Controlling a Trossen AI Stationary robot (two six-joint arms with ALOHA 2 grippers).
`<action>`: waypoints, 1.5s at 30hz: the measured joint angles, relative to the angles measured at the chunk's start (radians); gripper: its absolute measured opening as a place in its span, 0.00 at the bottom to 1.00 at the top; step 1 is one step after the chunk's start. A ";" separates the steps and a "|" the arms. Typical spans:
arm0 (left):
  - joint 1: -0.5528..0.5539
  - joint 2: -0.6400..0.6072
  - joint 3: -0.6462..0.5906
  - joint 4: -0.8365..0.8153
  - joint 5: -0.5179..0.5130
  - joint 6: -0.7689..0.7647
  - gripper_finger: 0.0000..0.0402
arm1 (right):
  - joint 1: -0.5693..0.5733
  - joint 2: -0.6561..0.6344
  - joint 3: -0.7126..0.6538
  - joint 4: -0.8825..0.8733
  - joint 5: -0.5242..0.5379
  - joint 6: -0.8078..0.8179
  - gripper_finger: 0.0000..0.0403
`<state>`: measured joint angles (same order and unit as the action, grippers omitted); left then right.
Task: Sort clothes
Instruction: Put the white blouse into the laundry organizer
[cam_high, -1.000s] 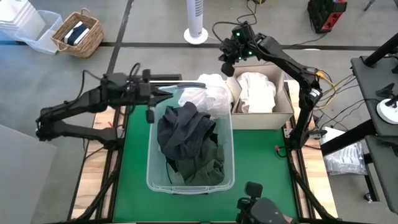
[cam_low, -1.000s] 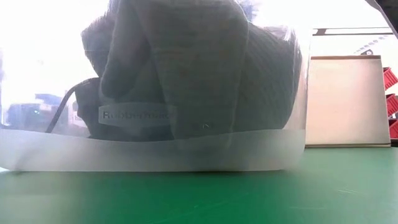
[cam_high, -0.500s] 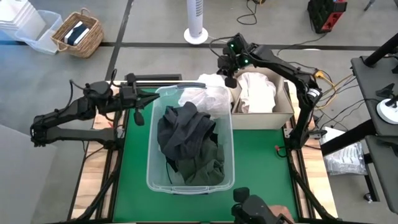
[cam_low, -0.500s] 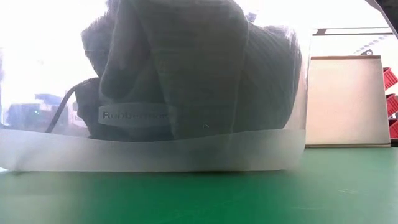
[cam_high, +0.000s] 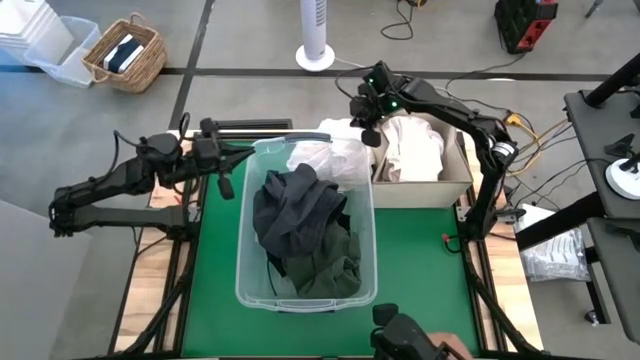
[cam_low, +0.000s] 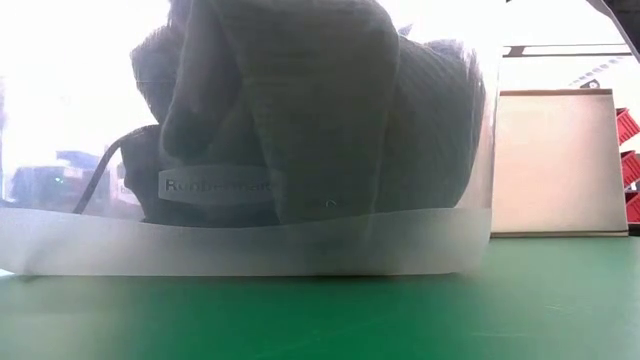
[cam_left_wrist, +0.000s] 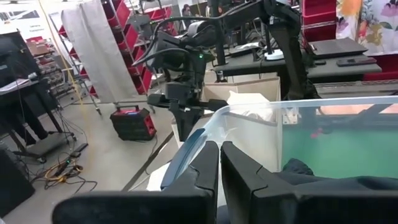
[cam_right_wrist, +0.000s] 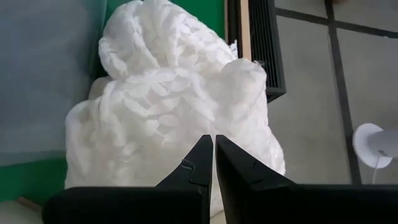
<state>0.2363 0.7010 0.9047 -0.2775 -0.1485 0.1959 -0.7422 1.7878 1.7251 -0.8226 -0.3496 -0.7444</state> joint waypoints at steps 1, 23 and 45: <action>0.000 0.003 0.000 0.001 0.000 0.000 0.00 | 0.000 0.000 -0.003 0.009 0.000 0.001 0.03; 0.000 -0.005 0.000 -0.009 -0.002 0.017 0.00 | 0.003 0.029 -0.018 0.133 -0.023 -0.122 0.03; 0.000 -0.009 0.000 -0.013 -0.003 0.031 0.00 | 0.018 0.080 -0.030 0.054 -0.015 -0.119 0.49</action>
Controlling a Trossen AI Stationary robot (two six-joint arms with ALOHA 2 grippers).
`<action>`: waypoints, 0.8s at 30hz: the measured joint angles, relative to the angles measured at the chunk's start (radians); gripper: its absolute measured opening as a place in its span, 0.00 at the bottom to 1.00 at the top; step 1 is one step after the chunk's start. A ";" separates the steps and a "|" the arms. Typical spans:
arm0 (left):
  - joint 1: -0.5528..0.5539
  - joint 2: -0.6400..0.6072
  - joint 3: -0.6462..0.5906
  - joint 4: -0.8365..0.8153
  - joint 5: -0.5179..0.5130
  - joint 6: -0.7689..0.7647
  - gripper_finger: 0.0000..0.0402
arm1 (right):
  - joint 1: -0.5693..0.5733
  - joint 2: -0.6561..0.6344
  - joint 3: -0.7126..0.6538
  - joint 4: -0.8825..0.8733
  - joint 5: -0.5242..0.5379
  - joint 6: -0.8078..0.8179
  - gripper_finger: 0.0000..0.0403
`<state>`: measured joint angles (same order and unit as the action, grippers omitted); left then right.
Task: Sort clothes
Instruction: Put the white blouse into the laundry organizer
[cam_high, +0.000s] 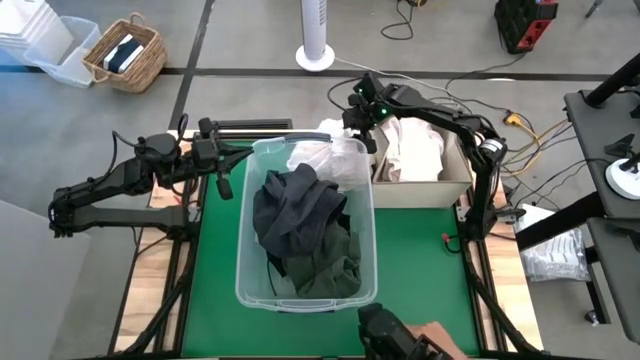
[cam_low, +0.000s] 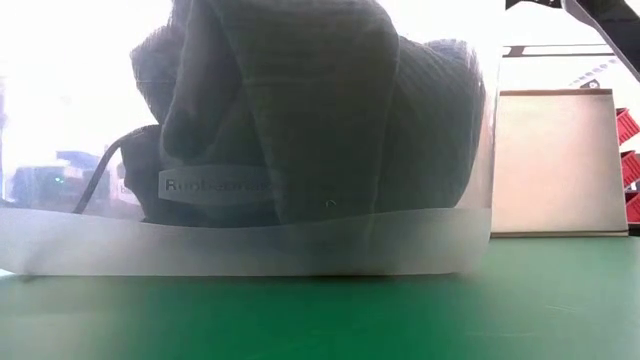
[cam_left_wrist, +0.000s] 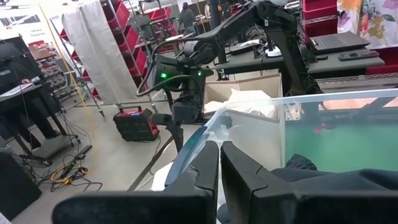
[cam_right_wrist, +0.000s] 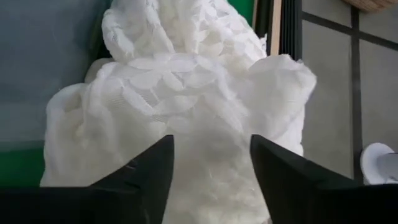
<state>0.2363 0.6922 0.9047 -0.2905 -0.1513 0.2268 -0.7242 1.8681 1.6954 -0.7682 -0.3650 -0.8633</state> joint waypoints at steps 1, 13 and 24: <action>0.000 0.000 0.000 0.000 0.000 0.000 0.00 | 0.000 0.006 -0.001 0.004 0.000 0.005 0.51; 0.000 0.002 -0.012 -0.002 0.000 0.000 0.00 | 0.011 0.080 -0.001 0.036 0.053 0.003 0.64; 0.000 0.003 -0.017 0.003 0.000 -0.003 0.00 | 0.018 0.139 -0.001 0.049 0.095 -0.008 0.64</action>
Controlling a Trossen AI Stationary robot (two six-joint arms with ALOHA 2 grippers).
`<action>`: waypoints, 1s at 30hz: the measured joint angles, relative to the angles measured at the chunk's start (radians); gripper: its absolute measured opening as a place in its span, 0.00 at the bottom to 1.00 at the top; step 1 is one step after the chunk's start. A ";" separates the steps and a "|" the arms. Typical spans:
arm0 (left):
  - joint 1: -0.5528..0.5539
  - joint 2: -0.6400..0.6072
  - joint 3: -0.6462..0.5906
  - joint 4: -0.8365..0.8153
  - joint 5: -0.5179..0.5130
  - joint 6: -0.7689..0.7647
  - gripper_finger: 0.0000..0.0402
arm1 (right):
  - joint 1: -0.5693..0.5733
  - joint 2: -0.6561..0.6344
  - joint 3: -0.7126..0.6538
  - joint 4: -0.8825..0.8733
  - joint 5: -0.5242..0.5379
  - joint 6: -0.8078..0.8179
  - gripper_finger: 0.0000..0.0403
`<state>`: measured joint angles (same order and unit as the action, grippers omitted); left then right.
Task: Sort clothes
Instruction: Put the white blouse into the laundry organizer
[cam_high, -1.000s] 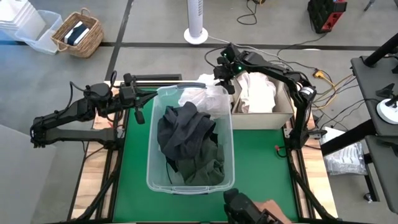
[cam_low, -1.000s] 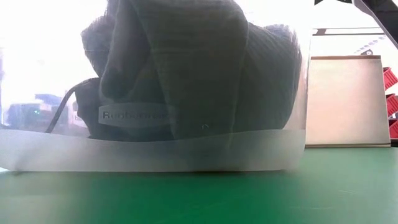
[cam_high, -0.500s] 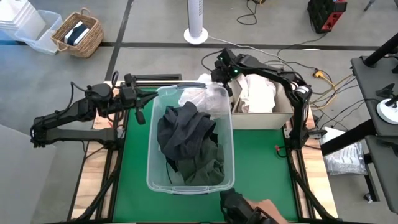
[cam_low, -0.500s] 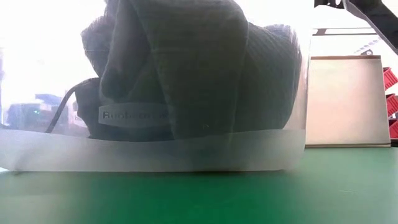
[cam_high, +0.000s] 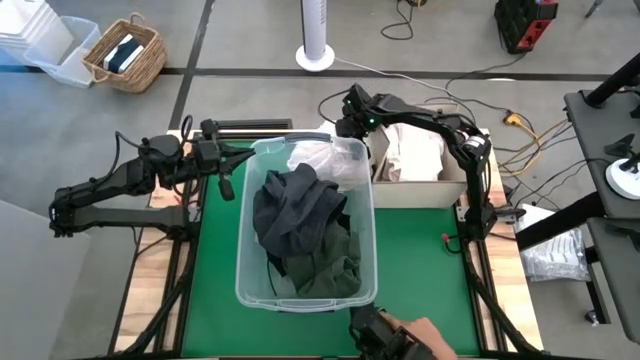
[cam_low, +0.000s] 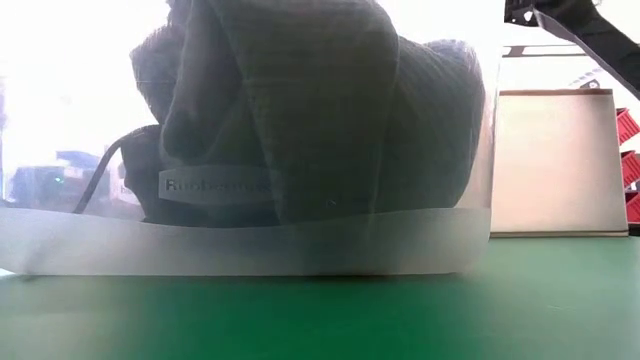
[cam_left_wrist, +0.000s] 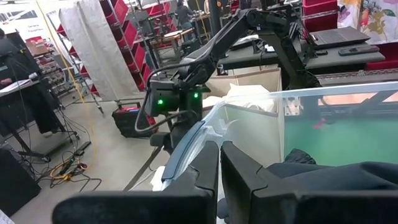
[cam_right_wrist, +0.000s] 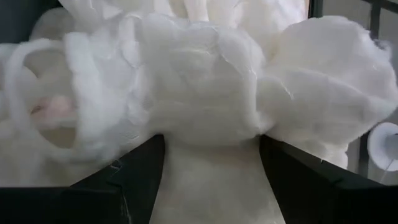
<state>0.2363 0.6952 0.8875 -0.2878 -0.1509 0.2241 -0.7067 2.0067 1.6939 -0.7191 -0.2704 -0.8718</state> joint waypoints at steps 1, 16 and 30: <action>0.000 0.000 0.000 0.000 0.000 0.000 0.00 | 0.000 0.005 0.000 0.002 0.003 -0.003 0.64; 0.000 0.006 0.000 0.000 0.000 0.002 0.00 | 0.020 0.112 0.002 0.027 0.029 -0.056 0.51; 0.000 0.006 -0.001 -0.002 0.000 0.002 0.00 | 0.020 0.090 -0.003 -0.012 0.039 -0.071 0.06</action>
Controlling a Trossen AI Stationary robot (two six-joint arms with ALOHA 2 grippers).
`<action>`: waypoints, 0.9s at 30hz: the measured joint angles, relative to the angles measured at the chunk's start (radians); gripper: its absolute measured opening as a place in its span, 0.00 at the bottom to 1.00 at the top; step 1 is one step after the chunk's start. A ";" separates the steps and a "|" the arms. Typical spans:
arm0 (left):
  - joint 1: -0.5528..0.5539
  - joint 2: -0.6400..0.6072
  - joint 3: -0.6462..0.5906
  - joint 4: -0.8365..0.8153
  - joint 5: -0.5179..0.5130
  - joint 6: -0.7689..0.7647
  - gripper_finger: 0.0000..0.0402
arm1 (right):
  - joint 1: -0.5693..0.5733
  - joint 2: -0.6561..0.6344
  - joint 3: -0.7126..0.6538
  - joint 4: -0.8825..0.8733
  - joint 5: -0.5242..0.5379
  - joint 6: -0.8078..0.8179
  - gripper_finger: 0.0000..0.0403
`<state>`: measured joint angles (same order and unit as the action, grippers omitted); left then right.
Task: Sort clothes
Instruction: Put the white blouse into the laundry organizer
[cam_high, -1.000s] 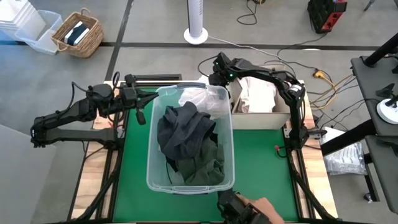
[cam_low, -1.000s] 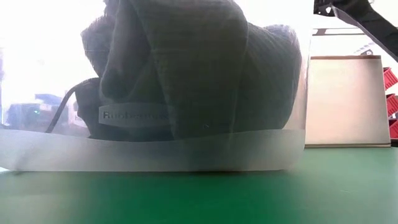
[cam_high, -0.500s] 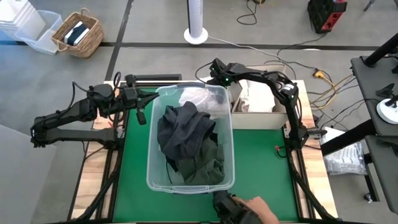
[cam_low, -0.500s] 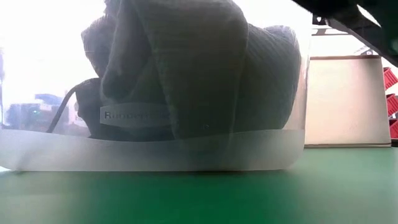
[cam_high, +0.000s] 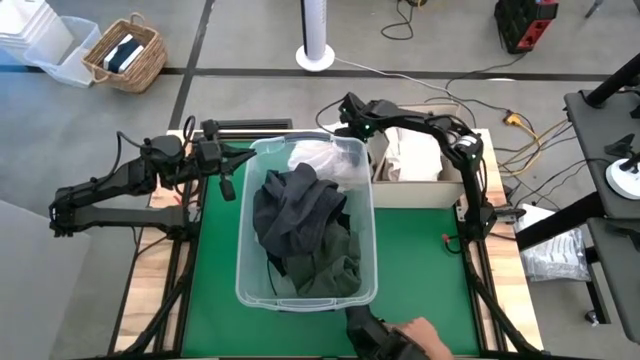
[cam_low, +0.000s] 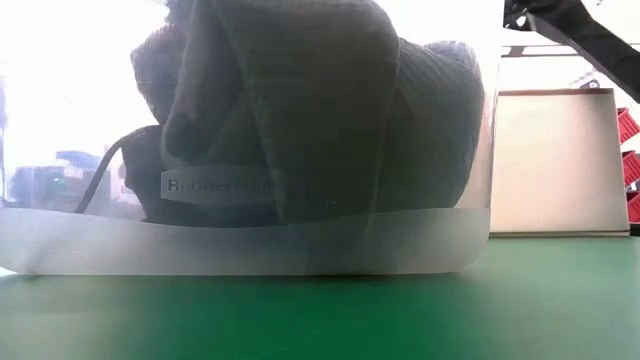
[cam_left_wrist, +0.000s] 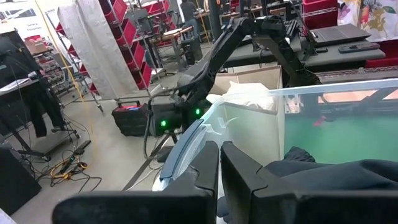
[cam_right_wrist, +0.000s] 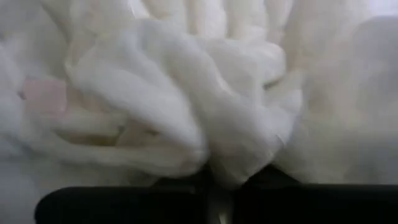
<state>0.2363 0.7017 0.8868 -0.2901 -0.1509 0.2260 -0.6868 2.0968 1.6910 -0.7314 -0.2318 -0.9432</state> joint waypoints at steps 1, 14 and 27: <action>0.000 0.000 -0.002 0.001 0.000 0.000 0.00 | 0.000 -0.014 0.000 -0.003 0.000 0.000 0.06; 0.000 -0.004 -0.018 0.044 0.000 0.004 0.00 | -0.006 -0.265 0.000 0.010 0.000 0.015 0.05; 0.000 -0.028 -0.018 0.060 0.001 0.005 0.00 | -0.007 -0.493 0.001 0.234 0.034 0.105 0.04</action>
<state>0.2363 0.6732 0.8692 -0.2305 -0.1497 0.2306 -0.6941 1.6038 1.6924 -0.4971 -0.1977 -0.8384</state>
